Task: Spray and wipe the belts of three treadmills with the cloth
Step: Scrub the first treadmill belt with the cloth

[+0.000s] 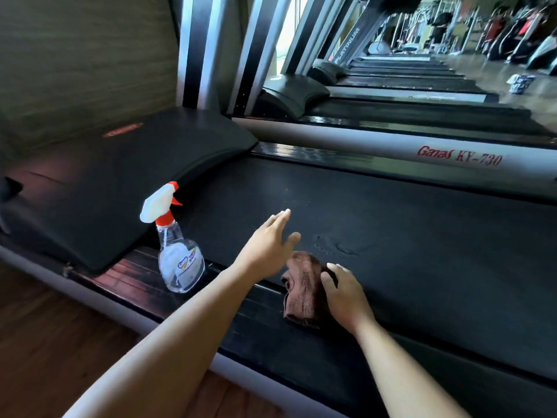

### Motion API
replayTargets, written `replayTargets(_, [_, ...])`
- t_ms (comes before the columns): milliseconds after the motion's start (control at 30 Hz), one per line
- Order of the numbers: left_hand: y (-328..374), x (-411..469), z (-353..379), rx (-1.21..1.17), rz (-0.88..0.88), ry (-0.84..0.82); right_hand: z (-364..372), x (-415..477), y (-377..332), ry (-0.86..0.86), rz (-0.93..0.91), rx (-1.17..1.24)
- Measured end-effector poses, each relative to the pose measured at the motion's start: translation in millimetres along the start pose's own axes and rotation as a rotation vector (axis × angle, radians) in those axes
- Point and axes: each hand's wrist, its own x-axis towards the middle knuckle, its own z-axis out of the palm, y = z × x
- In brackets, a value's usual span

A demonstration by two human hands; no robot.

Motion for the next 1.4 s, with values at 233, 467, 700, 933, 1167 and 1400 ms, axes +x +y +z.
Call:
replayTargets(233, [14,-13,92,0.023,-0.23,-0.075,-34,-3,46,0.146,0.007,-0.123])
replayTargets(467, [22,-10,137,0.231,-0.406,-0.131,-43,3,72,0.229,0.007,-0.143])
replayTargets(700, [16,-5,135,0.236,-0.414,-0.109,-38,20,86,0.315,-0.029,-0.134])
replayTargets(933, [-24,6,109,0.076,-0.311,-0.032,-30,41,88,0.37,-0.087,-0.174])
replayTargets(1167, [-76,48,54,-0.008,-0.195,0.178,-11,71,78,0.38,-0.162,-0.239])
replayTargets(1400, [-124,94,32,0.074,-0.209,0.126,12,118,55,0.336,-0.174,-0.293])
